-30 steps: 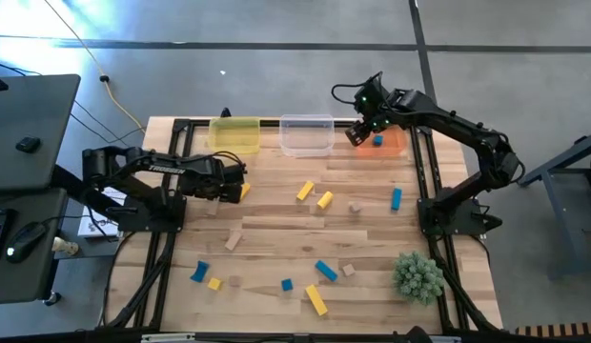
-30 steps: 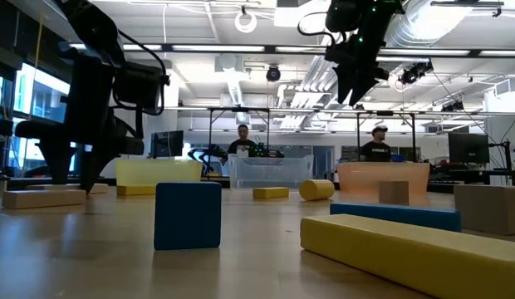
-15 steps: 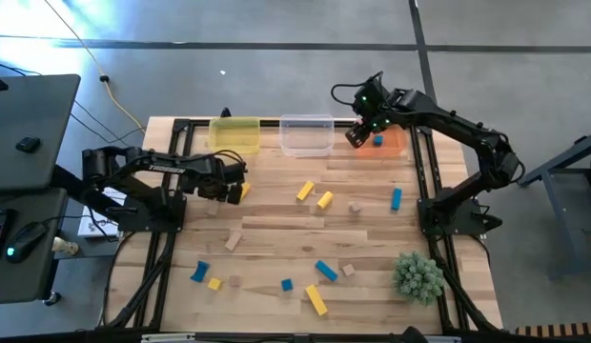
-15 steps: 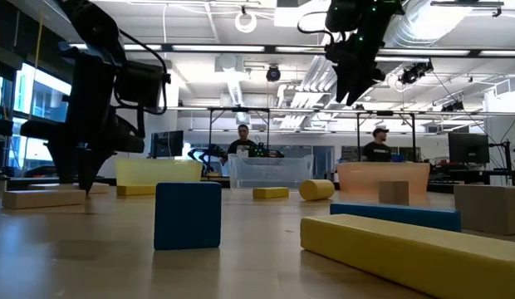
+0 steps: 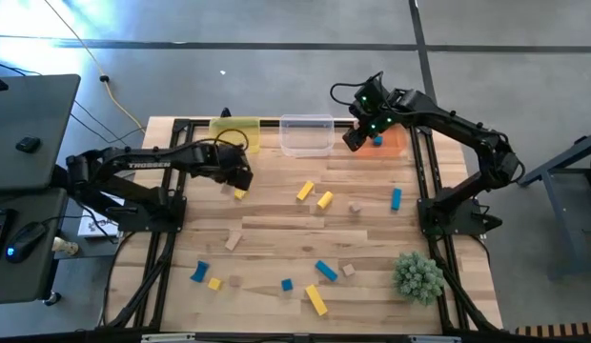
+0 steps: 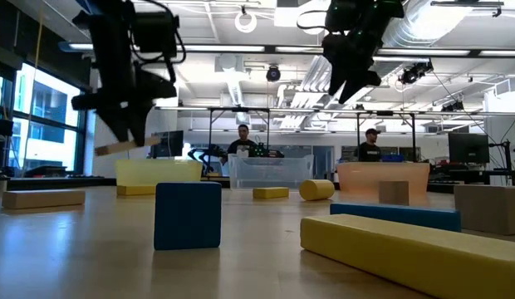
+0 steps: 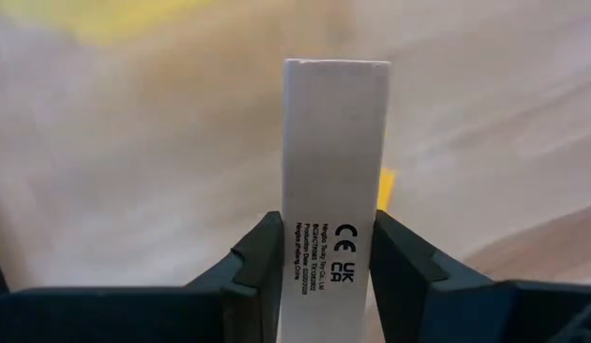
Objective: Sort & place blocks by color
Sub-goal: Put the brown block into the yellow bin
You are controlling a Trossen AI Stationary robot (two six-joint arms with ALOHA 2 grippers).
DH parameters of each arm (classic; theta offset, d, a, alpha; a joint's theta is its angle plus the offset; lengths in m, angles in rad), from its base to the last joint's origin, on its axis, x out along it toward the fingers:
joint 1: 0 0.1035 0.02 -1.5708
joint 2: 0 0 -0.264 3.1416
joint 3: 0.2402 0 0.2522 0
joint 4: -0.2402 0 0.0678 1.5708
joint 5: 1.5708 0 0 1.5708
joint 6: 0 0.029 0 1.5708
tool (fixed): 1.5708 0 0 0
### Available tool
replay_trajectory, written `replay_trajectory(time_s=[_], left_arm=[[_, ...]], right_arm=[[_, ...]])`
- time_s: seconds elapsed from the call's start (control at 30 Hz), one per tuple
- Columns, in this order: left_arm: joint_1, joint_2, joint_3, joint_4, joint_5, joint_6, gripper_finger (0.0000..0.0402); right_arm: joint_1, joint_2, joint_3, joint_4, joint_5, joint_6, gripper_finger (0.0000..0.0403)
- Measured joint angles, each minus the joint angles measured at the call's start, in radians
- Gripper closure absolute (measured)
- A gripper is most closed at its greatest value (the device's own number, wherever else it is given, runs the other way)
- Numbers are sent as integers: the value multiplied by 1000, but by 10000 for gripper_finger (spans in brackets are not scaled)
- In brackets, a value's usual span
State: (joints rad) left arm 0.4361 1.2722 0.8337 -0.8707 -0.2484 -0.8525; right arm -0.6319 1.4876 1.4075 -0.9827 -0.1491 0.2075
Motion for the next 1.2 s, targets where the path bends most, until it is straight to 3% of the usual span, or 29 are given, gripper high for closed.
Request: replay_trajectory(time_s=[0.23,0.43,0.7,0.9,1.2], left_arm=[[95,-9,113,45,-92,281,305],[217,-9,155,223,-81,558,305],[382,-9,162,329,-46,858,305],[465,23,162,447,-3,1056,305],[530,189,163,462,45,1168,296]], right_arm=[[0,0,0,-4,-80,60,206],[29,0,0,-4,-105,116,206],[123,0,0,-2,-112,254,206],[210,0,0,0,-44,365,206],[317,0,0,1,71,489,206]])
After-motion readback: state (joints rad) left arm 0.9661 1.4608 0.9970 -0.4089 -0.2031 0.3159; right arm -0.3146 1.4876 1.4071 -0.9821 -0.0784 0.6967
